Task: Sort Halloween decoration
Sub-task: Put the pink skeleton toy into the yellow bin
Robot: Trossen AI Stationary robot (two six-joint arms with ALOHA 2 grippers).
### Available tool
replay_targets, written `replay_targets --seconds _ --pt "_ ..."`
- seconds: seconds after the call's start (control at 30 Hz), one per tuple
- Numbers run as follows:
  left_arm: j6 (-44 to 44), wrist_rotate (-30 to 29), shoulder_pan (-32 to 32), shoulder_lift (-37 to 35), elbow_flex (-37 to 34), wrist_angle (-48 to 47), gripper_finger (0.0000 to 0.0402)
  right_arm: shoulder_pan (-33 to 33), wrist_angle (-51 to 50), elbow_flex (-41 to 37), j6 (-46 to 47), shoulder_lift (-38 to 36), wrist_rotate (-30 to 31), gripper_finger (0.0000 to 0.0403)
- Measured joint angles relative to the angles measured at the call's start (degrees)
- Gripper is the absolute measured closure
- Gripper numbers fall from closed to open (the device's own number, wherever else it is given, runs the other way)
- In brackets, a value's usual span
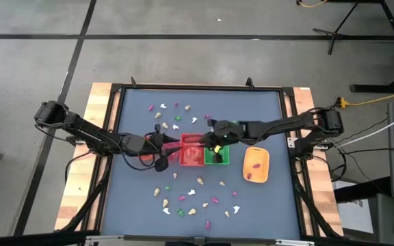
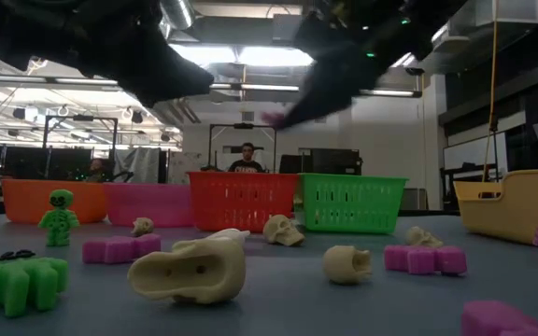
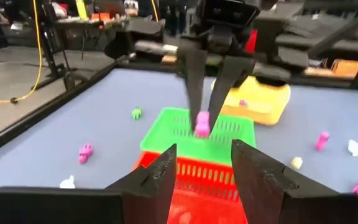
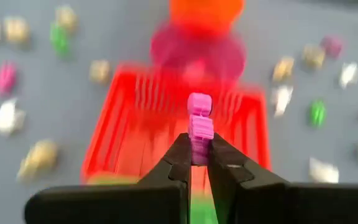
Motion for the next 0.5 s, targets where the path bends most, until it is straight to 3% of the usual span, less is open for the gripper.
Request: replay_targets --seconds 0.13,0.33,0.5 --pt "-0.01 0.09 0.00 0.00 -0.01 -0.96 0.0265 0.03 -14.96 -0.01 0.96 -4.01 -0.02 0.0373" --pt "0.00 0.11 0.00 0.00 -0.01 -1.20 0.0265 0.02 -33.79 -0.01 10.25 -8.29 -0.39 0.0373" --pt "0.00 0.12 0.00 0.00 -0.01 -1.10 0.0265 0.02 -44.85 -0.01 17.98 -8.94 -6.49 0.0372"
